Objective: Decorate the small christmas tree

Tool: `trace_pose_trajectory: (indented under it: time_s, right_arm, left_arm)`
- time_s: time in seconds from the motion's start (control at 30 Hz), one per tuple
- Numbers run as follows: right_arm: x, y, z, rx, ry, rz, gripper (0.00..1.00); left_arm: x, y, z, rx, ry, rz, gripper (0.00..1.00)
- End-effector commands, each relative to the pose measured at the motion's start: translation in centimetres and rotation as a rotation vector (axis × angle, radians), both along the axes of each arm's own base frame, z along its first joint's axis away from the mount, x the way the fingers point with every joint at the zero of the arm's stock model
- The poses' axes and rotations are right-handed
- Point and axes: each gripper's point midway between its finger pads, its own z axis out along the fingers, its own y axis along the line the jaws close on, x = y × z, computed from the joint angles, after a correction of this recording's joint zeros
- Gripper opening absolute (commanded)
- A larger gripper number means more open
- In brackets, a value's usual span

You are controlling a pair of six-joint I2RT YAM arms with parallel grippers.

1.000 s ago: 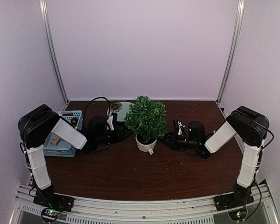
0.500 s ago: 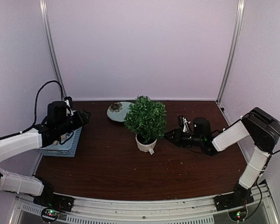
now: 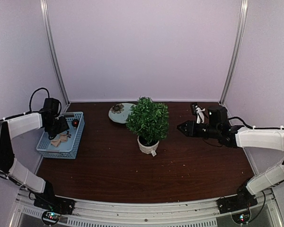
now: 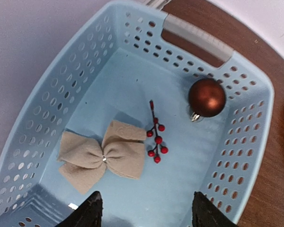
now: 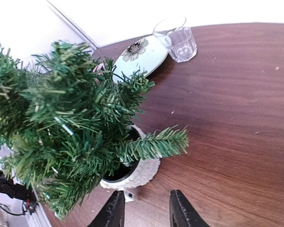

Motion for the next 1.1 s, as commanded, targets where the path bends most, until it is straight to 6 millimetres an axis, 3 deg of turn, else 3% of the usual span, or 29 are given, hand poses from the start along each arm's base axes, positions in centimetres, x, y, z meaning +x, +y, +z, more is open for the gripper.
trace_pose_trajectory:
  time_s: [0.0, 0.33, 0.47, 0.77, 0.9, 1.07]
  right_arm:
    - [-0.2, -2.2, 0.8, -0.141, -0.048, -0.034, 0.34]
    - [-0.6, -1.9, 2.5, -0.12, -0.072, -0.009, 0.35]
    - [-0.6, -1.5, 2.6, -0.107, -0.064, 0.004, 0.35]
    - [-0.2, -1.2, 2.8, -0.092, -0.059, 0.001, 0.35]
    - [-0.2, -1.3, 3.0, -0.099, -0.062, -0.002, 0.35]
    - [-0.1, -1.3, 3.0, -0.092, -0.062, -0.003, 0.35]
  left_arm:
    - [0.3, 1.6, -1.6, 0.096, 0.111, 0.012, 0.63]
    - [-0.7, 5.6, -6.0, 0.168, 0.234, 0.149, 0.55]
    - [0.6, 6.2, -6.1, 0.172, 0.253, 0.15, 0.54]
    - [1.3, 5.8, -10.1, -0.006, 0.359, 0.141, 0.5]
    - [1.4, 5.8, -10.4, -0.018, 0.373, 0.134, 0.37]
    - [1.6, 4.8, -10.6, -0.056, 0.366, 0.089, 0.0]
